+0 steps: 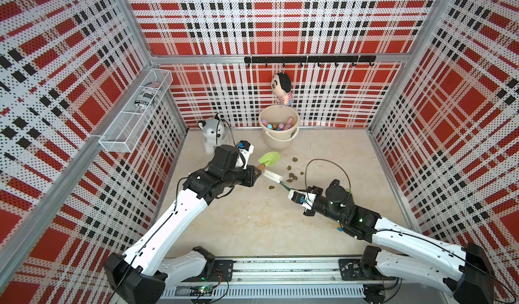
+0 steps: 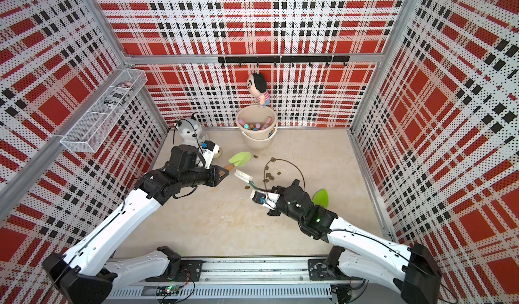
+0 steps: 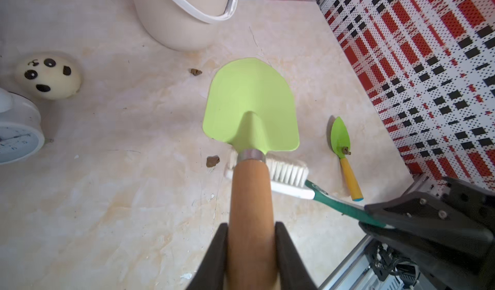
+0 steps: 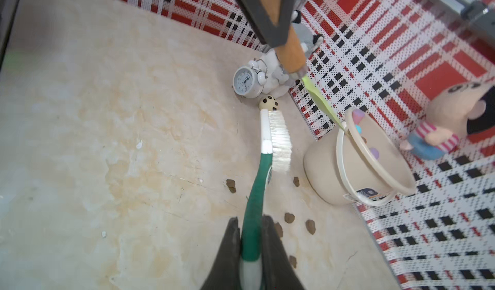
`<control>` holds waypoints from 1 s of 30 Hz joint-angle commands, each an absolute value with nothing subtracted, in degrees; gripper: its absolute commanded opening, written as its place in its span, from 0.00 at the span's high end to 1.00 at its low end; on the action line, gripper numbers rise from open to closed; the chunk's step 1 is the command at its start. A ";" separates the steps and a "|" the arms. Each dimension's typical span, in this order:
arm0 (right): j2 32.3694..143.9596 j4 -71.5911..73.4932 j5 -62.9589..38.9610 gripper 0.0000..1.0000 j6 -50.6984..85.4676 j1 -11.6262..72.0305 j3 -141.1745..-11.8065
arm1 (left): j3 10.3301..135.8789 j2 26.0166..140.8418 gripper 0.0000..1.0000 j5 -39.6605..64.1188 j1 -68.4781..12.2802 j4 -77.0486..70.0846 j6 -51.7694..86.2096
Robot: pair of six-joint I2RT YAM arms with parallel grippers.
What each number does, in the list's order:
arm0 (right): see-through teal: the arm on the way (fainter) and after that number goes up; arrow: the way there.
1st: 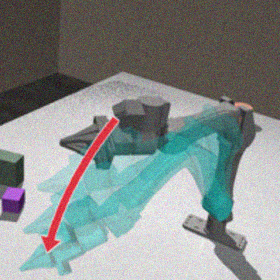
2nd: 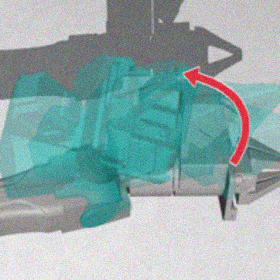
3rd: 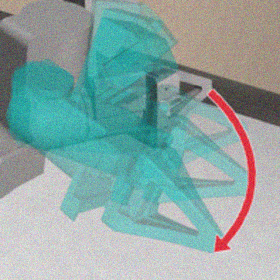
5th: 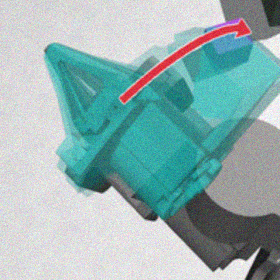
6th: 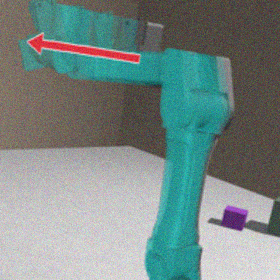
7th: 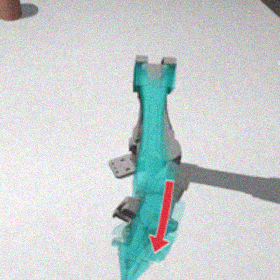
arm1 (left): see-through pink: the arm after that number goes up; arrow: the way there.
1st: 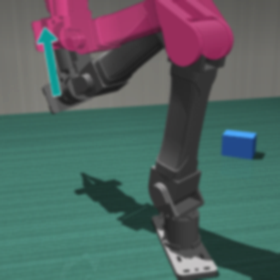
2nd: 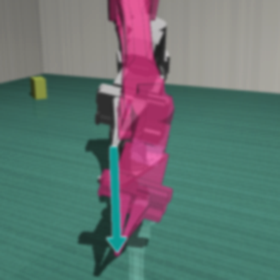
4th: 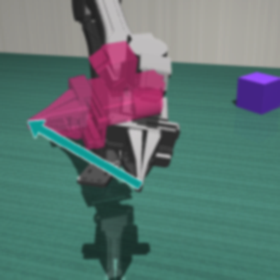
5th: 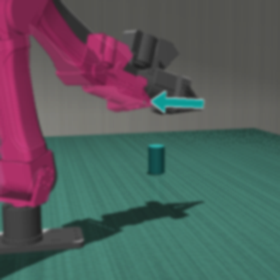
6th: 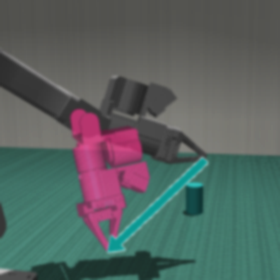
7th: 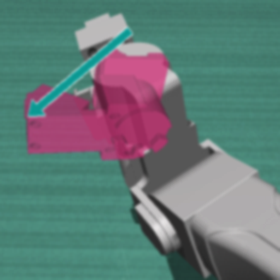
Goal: Brush the soil off the hand trowel and place it into the bucket
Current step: Brush off the soil from the hand trowel.
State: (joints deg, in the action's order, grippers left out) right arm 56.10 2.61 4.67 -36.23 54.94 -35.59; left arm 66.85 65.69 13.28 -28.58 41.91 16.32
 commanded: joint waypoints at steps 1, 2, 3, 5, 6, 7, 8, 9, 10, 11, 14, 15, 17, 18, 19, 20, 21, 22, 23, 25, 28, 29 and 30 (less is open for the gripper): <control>57.44 4.62 14.57 1.00 -52.12 56.80 -38.37 | 66.62 65.44 1.00 14.43 -28.29 42.28 15.29; 57.78 4.88 14.58 1.00 -53.47 57.05 -38.72 | 66.48 65.56 1.00 14.73 -28.26 42.28 15.36; 58.17 5.28 14.58 1.00 -54.89 57.35 -38.96 | 66.38 65.73 1.00 15.21 -28.21 42.28 15.34; 58.75 6.45 15.10 1.00 -57.16 57.82 -39.10 | 66.05 66.00 1.00 15.88 -28.30 42.28 15.47; 59.04 7.18 15.53 1.00 -58.03 57.90 -39.11 | 65.92 66.07 1.00 16.00 -28.34 42.31 15.56; 59.39 7.53 16.09 1.00 -58.84 57.89 -39.30 | 65.83 66.17 1.00 16.00 -28.31 42.35 15.56; 59.66 7.93 16.70 1.00 -59.05 57.92 -39.56 | 65.76 66.24 1.00 15.94 -28.30 42.58 15.47; 59.93 8.20 17.70 1.00 -59.00 57.90 -40.00 | 65.75 66.36 1.00 15.85 -28.34 42.84 15.39; 60.09 8.25 18.46 1.00 -59.13 57.92 -40.33 | 65.70 66.57 1.00 15.82 -28.30 43.16 15.25; 60.16 8.26 19.00 1.00 -59.23 57.92 -40.60 | 65.66 66.66 1.00 15.69 -28.31 43.31 15.13; 60.37 10.29 22.55 1.00 -60.25 57.38 -40.19 | 65.51 66.59 1.00 15.50 -28.31 43.76 14.94; 60.60 11.07 23.84 1.00 -60.52 56.73 -39.97 | 65.50 66.52 1.00 15.47 -28.31 43.85 14.94; 60.83 11.62 26.32 1.00 -60.45 55.24 -39.57 | 65.57 66.28 1.00 15.30 -28.32 43.86 14.81; 60.84 11.90 27.13 1.00 -59.70 54.20 -39.43 | 65.57 66.12 1.00 15.29 -28.31 43.86 14.83; 60.74 12.33 27.53 1.00 -58.47 52.90 -39.01 | 65.57 66.03 1.00 15.25 -28.36 43.90 14.83; 60.57 12.41 27.46 1.00 -57.54 51.71 -38.48 | 65.64 65.92 1.00 15.30 -28.25 43.77 14.80; 60.43 12.49 27.51 1.00 -56.64 50.64 -37.67 | 65.70 65.70 1.00 15.22 -28.22 43.62 14.91; 60.39 12.84 27.79 1.00 -56.15 50.14 -36.78 | 65.66 65.57 1.00 15.13 -28.22 43.56 14.94; 60.46 13.00 28.08 1.00 -55.79 50.00 -35.80 | 65.58 65.42 1.00 15.04 -28.21 43.31 15.08; 60.63 11.92 27.32 1.00 -54.93 49.99 -34.15 | 65.35 64.98 1.00 15.06 -28.18 42.71 15.44; 60.74 8.77 25.50 1.00 -53.53 51.65 -33.24 | 65.23 64.69 1.00 15.12 -28.18 42.19 15.82; 60.86 8.59 25.28 1.00 -53.57 52.73 -33.06 | 65.30 64.67 1.00 15.12 -28.13 42.11 15.91; 60.90 7.84 24.74 1.00 -54.16 54.04 -33.24 | 65.37 64.66 1.00 15.11 -28.13 42.02 15.99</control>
